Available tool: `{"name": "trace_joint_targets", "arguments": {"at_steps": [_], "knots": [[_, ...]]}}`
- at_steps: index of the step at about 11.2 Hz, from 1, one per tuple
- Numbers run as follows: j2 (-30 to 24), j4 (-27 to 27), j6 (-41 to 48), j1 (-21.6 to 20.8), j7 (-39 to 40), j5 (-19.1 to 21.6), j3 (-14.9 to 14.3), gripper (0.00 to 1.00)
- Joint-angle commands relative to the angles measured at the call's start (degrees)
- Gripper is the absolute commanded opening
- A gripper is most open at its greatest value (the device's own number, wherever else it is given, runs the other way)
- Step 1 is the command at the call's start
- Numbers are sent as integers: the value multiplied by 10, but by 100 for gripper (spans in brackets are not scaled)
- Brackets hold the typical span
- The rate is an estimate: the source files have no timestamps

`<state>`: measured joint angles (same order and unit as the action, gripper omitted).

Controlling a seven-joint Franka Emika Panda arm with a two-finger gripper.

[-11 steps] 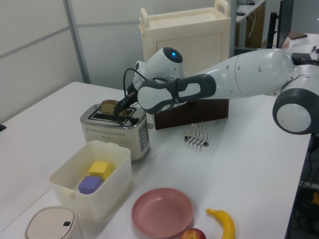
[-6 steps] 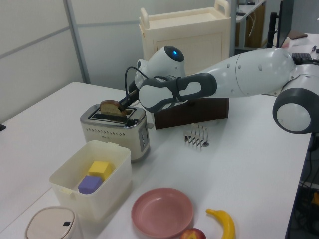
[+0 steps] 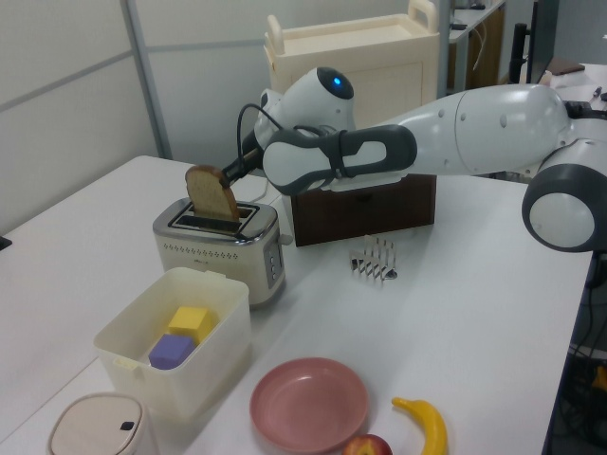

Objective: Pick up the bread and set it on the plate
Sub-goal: 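Close the gripper on the bread slice and lift it out of the toaster, then carry the bread slice over the pink plate and lower it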

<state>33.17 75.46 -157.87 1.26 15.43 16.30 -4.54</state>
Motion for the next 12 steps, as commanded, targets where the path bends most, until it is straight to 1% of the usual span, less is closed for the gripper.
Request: {"name": "trace_joint_targets", "arguments": {"at_steps": [1,3,4,6,7,9,10,12], "knots": [[-49,17,-5,8,-22,20,0,0],[-85,21,19,14,-29,35,0,0],[-106,21,56,15,-29,43,0,0],[-147,17,175,22,-29,54,-9,0],[-167,17,245,32,-29,48,-8,0],[-198,18,409,34,-23,39,-8,0],[-201,17,456,33,-22,33,-7,0],[-203,21,512,28,-22,31,1,0]]}}
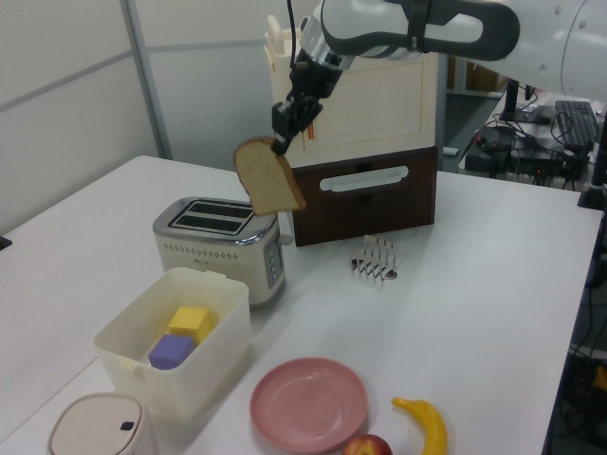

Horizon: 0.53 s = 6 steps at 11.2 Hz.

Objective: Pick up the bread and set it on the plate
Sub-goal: 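Carry the bread slice over the pink plate and lower it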

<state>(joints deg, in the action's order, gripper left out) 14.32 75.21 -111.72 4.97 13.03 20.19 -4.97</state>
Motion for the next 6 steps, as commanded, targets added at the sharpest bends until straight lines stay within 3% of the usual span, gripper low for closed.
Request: {"name": "trace_joint_targets", "arguments": {"at_steps": [1,6], "knots": [[-11,26,87,-19,2,-15,7,0],[18,60,172,-103,-3,-73,6,0]]}}
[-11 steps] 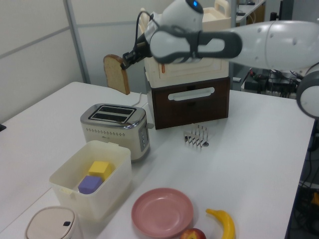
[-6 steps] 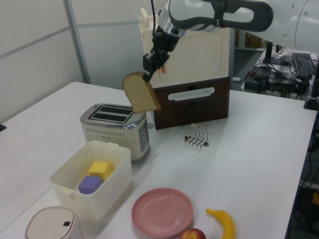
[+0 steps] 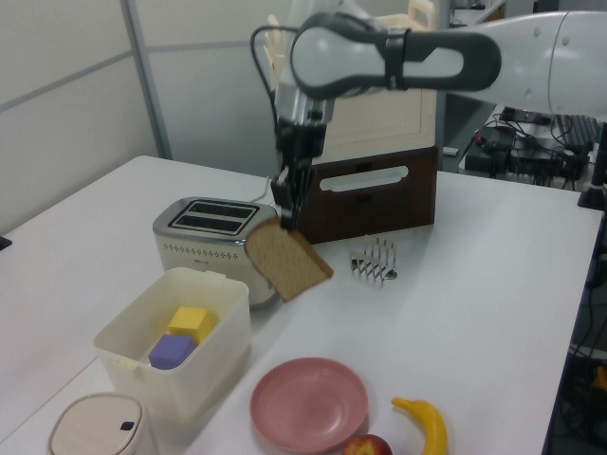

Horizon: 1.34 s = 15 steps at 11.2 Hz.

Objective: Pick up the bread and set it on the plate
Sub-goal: 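Carry the bread slice over the pink plate and lower it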

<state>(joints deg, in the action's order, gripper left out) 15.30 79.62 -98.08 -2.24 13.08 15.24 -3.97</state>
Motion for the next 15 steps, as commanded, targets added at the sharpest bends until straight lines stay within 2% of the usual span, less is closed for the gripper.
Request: {"name": "trace_joint_targets", "arguments": {"at_steps": [1,5,11,13,15], "knots": [[24,19,54,-44,-4,-33,-4,0],[52,29,92,-87,-4,-43,-4,0],[53,29,122,-141,-7,-35,-4,1],[54,35,120,-145,-6,-35,-4,5],[69,34,115,-145,-4,-40,-4,23]]}}
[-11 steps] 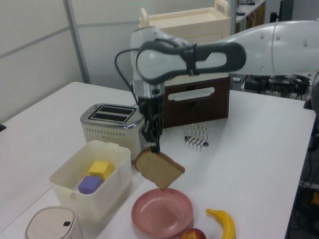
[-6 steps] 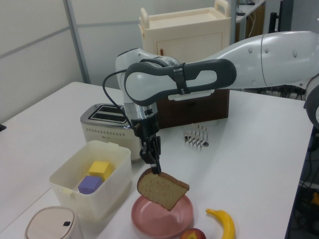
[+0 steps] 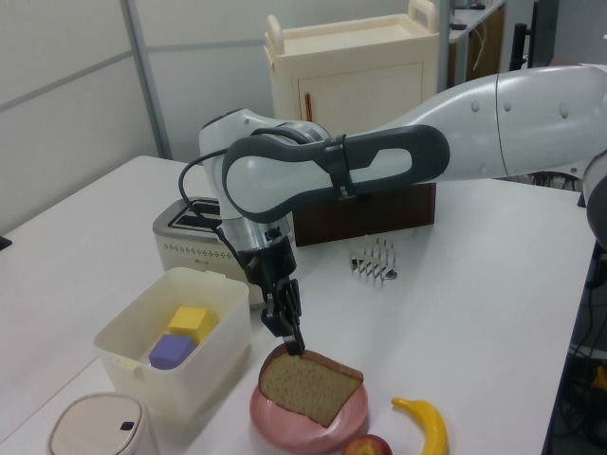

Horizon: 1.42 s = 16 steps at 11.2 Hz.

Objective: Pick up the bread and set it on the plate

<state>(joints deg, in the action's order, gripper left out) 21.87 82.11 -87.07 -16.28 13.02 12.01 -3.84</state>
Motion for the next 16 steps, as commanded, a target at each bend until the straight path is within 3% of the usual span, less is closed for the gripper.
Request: {"name": "trace_joint_targets", "arguments": {"at_steps": [1,6,8,11,15,16], "knots": [[8,9,4,-3,-1,-10,-6,30],[17,4,4,39,34,-33,-13,43],[16,-11,4,55,34,-37,-13,53],[7,-19,5,73,33,-52,-14,78],[11,-18,4,65,32,-57,-9,100],[14,-15,2,65,32,-54,-7,100]]}}
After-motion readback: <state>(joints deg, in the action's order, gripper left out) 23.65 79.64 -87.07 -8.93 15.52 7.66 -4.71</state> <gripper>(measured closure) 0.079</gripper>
